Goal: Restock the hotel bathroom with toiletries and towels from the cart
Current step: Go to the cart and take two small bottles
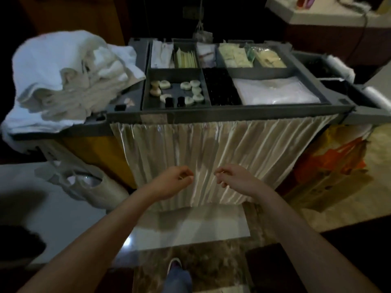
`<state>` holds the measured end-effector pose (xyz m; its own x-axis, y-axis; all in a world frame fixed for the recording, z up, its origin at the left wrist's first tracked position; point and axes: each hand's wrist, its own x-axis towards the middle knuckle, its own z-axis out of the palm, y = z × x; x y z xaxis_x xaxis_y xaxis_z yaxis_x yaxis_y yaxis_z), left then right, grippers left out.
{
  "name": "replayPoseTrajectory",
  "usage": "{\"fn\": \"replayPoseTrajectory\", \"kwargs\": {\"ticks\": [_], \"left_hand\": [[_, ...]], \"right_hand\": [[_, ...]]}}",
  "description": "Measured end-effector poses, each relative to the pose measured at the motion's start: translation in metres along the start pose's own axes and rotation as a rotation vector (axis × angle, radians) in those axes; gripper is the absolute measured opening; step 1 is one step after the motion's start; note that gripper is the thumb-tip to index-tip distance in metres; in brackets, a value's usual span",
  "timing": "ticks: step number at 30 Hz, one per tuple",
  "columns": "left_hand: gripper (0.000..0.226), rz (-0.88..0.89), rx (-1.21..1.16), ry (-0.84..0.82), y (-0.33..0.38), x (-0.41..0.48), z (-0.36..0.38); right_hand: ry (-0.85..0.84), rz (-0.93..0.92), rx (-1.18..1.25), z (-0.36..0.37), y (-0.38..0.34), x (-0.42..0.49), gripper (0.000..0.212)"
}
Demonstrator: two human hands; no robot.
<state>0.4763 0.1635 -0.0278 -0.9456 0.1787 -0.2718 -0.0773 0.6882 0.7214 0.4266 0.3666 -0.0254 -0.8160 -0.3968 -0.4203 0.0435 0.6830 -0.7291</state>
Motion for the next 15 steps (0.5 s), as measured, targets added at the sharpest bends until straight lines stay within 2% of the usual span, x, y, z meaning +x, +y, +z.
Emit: {"fn": "replayPoseTrajectory", "kwargs": {"ticks": [4, 9, 15], "left_hand": [[0.022, 0.079, 0.015, 0.000, 0.007, 0.040, -0.058], [0.017, 0.126, 0.001, 0.086, 0.011, 0.087, -0.122], [0.013, 0.091, -0.011, 0.201, 0.009, 0.137, -0.159]], "right_hand": [[0.040, -0.054, -0.038, -0.031, -0.036, 0.039, 0.018], [0.087, -0.132, -0.022, -0.071, -0.070, 0.087, 0.015], [0.020, -0.211, -0.041, -0.106, -0.108, 0.146, 0.014]]}}
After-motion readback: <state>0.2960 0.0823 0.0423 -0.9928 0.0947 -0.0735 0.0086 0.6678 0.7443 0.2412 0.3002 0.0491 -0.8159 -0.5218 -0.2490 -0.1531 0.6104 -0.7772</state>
